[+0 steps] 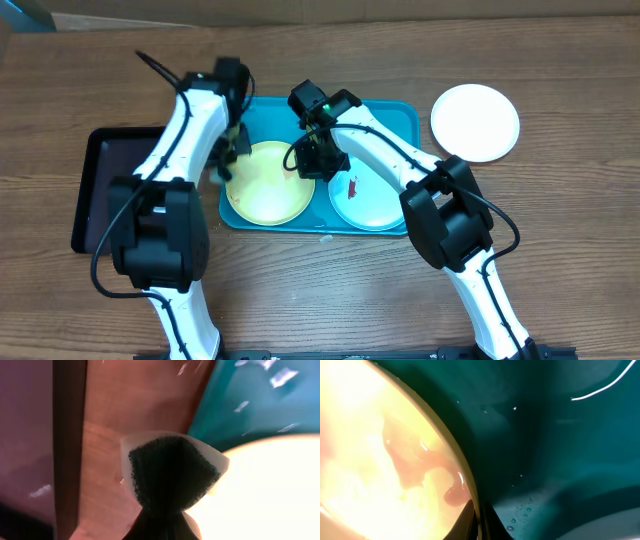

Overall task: Clean dirty plates on tray and stack at the side
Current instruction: 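Scrub the yellow plate with the sponge while the right gripper holds it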

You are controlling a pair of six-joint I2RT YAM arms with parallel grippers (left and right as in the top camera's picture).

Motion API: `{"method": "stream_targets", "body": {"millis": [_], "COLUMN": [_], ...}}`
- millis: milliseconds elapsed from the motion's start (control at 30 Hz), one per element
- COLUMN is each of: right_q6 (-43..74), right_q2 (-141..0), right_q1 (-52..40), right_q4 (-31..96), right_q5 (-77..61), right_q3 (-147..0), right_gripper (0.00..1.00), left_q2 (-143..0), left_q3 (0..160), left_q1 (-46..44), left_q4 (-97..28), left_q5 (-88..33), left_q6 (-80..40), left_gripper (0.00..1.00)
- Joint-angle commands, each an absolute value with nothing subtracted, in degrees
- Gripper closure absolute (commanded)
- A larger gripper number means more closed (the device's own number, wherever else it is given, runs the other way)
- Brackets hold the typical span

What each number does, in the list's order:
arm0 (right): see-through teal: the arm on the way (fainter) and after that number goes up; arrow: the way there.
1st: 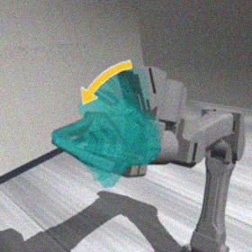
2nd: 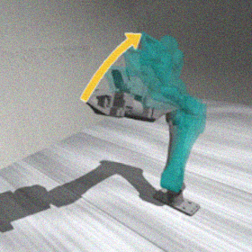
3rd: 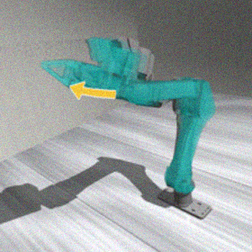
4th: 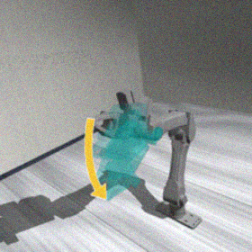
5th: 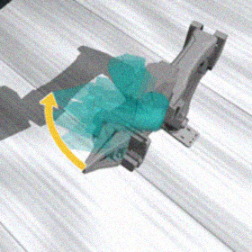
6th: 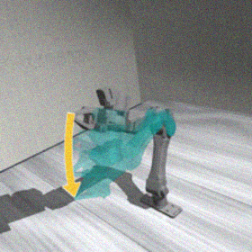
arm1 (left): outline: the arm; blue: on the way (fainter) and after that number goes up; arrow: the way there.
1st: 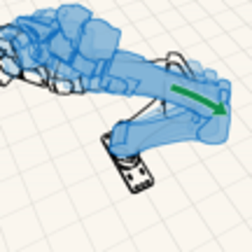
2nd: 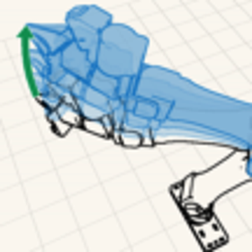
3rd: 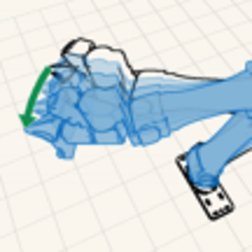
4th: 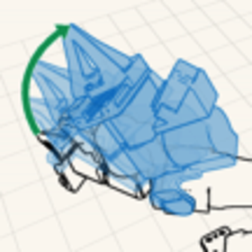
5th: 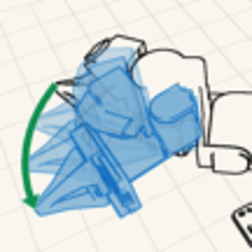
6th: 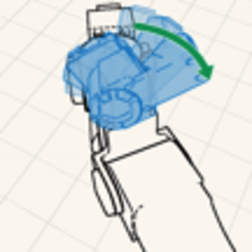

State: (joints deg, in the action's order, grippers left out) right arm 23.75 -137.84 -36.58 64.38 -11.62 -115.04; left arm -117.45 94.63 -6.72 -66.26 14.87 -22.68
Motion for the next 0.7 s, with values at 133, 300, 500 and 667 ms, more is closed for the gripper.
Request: {"method": "stream_targets", "body": {"millis": [133,300,500,667], "right_q6": [24.27,24.27,24.27,24.25], "right_q2": [-137.67,-137.67,-137.67,-137.67], "right_q1": [-35.29,-35.27,-35.22,-34.65], "right_q4": [64.84,64.77,64.62,64.73], "right_q5": [-7.57,-7.55,-7.55,-7.55], "right_q3": [-115.02,-115.02,-115.02,-115.02], "right_gripper": [0.97,0.96,0.96,0.96], "left_q2": [-117.75,-117.75,-117.75,-117.75], "left_q3": [94.65,88.4,79.77,76.2], "left_q1": [-7.16,-8.91,-9.56,-9.56], "left_q4": [-58.7,-54.0,-48.38,-48.97], "left_q5": [-13.28,-15.27,-15.22,-3.18], "left_q6": [-18.17,-19.55,-20.36,-20.34], "left_gripper": [0.96,0.96,0.96,0.96]}}
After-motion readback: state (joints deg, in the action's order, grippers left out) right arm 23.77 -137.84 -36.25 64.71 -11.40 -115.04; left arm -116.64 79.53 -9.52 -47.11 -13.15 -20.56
